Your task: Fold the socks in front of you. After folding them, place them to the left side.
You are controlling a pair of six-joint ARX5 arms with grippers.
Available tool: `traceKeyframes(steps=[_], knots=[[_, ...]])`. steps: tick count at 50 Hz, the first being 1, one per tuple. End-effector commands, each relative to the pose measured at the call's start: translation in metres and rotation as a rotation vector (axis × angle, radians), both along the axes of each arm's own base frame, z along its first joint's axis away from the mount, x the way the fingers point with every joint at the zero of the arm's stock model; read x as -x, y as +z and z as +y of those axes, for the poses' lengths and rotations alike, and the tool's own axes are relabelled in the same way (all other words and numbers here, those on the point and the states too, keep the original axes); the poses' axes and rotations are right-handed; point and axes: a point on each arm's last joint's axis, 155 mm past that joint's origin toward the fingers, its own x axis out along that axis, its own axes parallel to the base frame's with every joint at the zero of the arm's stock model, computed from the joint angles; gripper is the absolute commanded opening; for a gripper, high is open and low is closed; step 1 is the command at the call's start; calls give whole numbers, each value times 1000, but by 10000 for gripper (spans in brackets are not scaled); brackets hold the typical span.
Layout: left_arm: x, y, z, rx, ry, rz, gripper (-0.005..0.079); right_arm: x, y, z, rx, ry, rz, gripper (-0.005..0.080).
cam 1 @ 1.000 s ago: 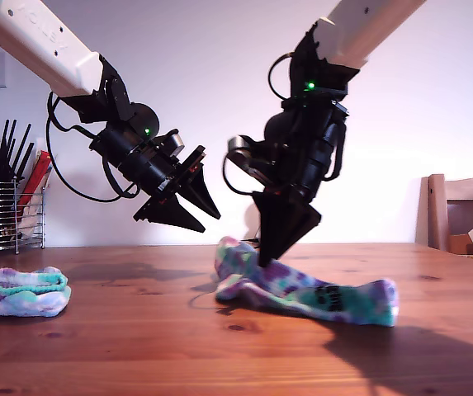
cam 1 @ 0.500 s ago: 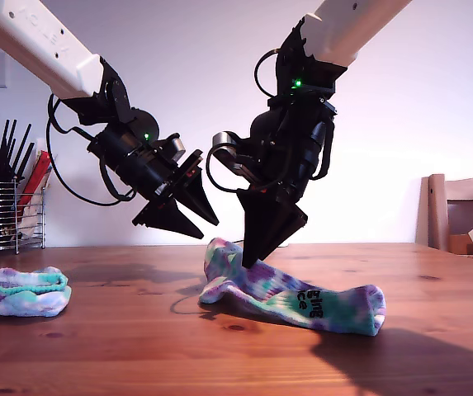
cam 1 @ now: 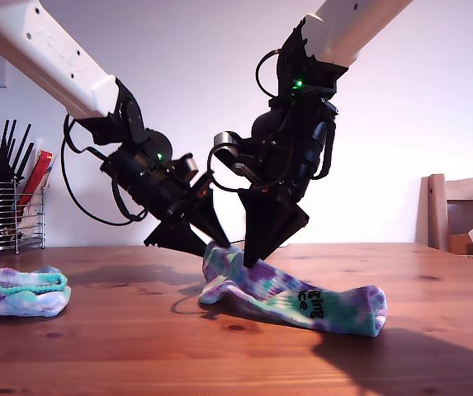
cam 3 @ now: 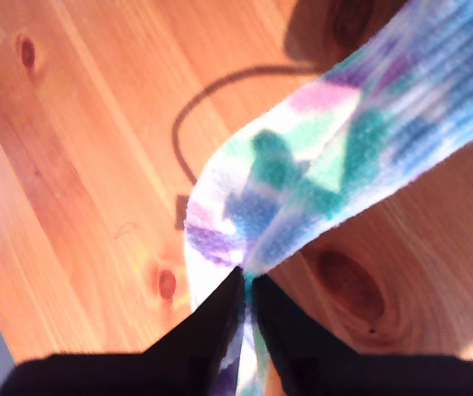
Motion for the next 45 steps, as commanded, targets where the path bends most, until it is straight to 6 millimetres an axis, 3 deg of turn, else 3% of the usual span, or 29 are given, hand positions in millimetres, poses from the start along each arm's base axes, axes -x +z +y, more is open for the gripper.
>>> traceKeyframes(steps=[1, 5, 16, 25, 33, 42, 45], knots=[[-2, -17, 0, -10, -9, 3, 93, 6, -19, 1, 13, 12, 46, -11], [-6, -15, 0, -2, -7, -16, -24, 7, -19, 1, 11, 13, 48, -11], [-5, -14, 8, -10, 5, -1, -19, 4, -17, 0, 15, 13, 31, 31], [-7, -8, 23, -21, 21, 8, -19, -17, -12, -11, 43, -13, -54, 45], [-8, -3, 34, -50, 32, 1, -19, -32, -2, -21, 53, -45, -112, 107], [-7, 1, 45, -93, 38, -5, -19, -37, 8, -22, 47, -73, -123, 101], [-5, 4, 46, -101, 38, -7, -19, -34, 8, -23, 51, -71, -112, 44]])
